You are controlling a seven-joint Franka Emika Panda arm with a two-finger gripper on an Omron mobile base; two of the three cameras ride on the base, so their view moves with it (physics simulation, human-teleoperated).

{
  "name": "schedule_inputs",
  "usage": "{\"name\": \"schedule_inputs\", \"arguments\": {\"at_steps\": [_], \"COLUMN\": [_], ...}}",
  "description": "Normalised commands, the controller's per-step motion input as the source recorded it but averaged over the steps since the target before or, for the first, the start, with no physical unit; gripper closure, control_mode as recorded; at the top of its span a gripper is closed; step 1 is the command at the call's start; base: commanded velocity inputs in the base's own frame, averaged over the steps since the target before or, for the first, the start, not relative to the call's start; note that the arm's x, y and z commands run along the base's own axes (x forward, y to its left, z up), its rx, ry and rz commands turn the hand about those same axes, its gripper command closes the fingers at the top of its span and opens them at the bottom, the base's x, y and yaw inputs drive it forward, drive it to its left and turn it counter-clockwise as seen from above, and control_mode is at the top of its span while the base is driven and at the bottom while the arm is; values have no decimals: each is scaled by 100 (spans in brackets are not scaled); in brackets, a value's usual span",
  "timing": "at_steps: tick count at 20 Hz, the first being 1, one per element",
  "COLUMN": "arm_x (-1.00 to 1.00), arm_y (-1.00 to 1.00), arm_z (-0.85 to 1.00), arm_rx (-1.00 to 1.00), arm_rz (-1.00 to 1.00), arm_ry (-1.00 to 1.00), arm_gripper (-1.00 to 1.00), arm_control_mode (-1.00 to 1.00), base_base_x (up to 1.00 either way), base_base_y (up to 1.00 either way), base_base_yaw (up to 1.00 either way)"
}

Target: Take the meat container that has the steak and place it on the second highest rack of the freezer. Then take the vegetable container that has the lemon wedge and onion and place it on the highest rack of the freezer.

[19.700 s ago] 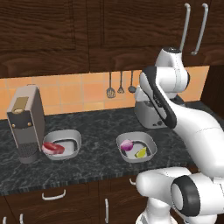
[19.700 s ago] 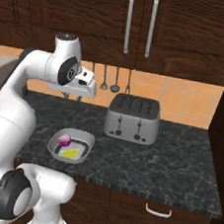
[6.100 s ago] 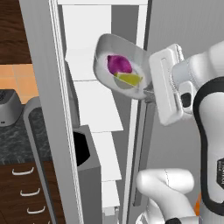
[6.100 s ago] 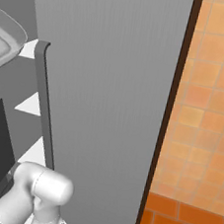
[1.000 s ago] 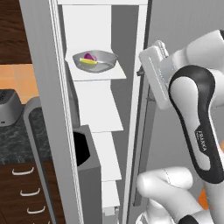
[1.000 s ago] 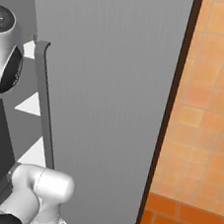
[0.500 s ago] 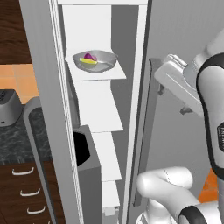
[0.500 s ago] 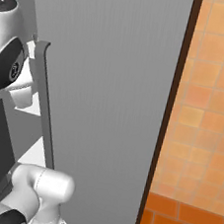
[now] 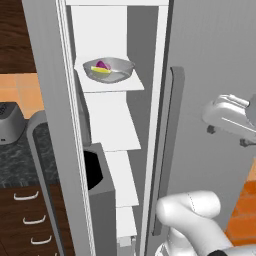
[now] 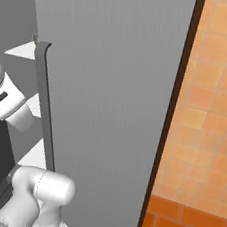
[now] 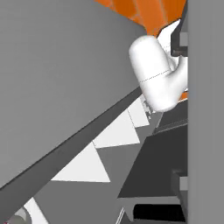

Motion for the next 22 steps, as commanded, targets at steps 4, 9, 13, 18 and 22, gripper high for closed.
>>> {"name": "schedule_inputs", "arguments": {"at_steps": [4,9,13,18,22], "arm_x": [-8,27,0,0,0], "arm_y": [1,0,0,0,0], "arm_z": [-22,-26,0,0,0], "arm_rx": [-19,-17,0,0,0], "arm_rz": [10,0,0,0,0], "arm_ry": [-4,34,0,0,0], "arm_gripper": [-100,-100,-100,-100,-100], "arm_control_mode": [-100,-100,100,100,100], "base_base_x": [0,0,-69,-100,-62], "base_base_y": [0,0,-8,-10,0], "base_base_yaw": [0,0,0,10,64]}}
